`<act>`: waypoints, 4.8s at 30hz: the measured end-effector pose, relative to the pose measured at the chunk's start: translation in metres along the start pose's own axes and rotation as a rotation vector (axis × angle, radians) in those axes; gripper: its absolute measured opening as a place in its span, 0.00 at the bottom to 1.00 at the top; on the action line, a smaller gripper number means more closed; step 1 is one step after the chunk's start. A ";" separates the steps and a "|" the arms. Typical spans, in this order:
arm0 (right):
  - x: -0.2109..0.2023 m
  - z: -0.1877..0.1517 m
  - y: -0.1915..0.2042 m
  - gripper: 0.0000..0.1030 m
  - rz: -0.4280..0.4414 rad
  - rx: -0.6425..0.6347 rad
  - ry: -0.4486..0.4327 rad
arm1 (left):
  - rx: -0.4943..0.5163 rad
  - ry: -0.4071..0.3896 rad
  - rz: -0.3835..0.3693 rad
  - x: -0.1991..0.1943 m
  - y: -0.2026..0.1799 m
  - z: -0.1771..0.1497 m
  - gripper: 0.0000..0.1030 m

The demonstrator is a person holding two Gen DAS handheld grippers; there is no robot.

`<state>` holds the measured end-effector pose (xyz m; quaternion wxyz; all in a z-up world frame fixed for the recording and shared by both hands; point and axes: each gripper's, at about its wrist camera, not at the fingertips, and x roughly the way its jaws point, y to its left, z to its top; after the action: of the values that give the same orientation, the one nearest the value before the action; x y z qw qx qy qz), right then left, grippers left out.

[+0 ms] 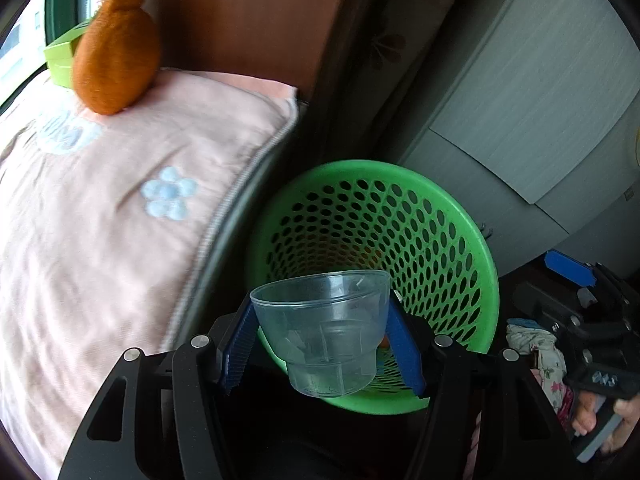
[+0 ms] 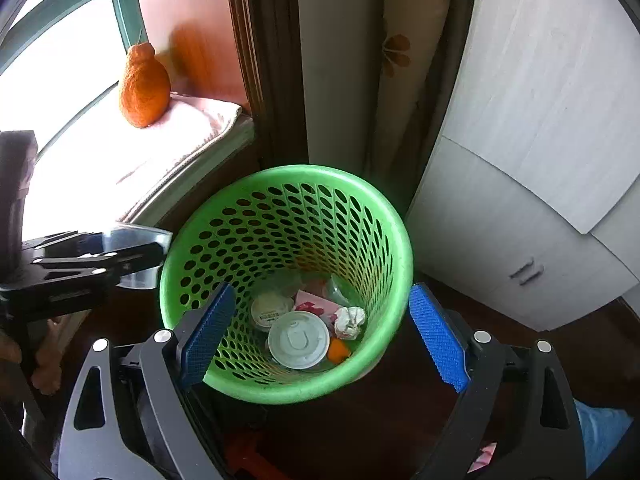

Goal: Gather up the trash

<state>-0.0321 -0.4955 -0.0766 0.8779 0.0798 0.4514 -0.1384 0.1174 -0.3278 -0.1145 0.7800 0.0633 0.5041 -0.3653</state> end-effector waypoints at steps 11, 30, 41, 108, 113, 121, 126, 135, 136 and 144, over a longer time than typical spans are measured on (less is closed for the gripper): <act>-0.003 -0.017 -0.013 0.85 -0.006 0.048 -0.016 | 0.043 0.068 0.009 0.040 -0.030 -0.001 0.57; -0.001 -0.032 -0.024 0.85 0.027 0.117 -0.005 | 0.073 0.151 0.010 0.077 -0.053 -0.014 0.62; -0.009 -0.035 -0.017 0.85 0.044 0.118 -0.020 | 0.055 0.111 0.002 0.056 -0.050 -0.017 0.64; -0.079 0.030 0.164 0.93 0.245 -0.111 -0.215 | -0.169 -0.423 0.464 -0.250 0.117 -0.085 0.93; -0.083 0.032 0.174 0.94 0.257 -0.125 -0.226 | -0.184 -0.428 0.471 -0.256 0.122 -0.091 0.93; -0.086 0.028 0.188 0.94 0.250 -0.163 -0.242 | -0.220 -0.430 0.481 -0.260 0.132 -0.096 0.93; -0.084 0.028 0.189 0.94 0.261 -0.158 -0.240 | -0.240 -0.436 0.481 -0.262 0.135 -0.100 0.93; -0.084 0.028 0.194 0.94 0.278 -0.165 -0.244 | -0.254 -0.441 0.484 -0.264 0.135 -0.102 0.93; -0.084 0.028 0.194 0.94 0.278 -0.165 -0.244 | -0.253 -0.442 0.486 -0.264 0.135 -0.102 0.93; -0.082 0.028 0.195 0.95 0.287 -0.164 -0.240 | -0.256 -0.444 0.486 -0.264 0.135 -0.102 0.93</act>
<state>0.0056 -0.3034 0.0098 0.9396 0.0544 0.3374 0.0168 0.0682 -0.0483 0.0199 0.9364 0.0022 0.3340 -0.1079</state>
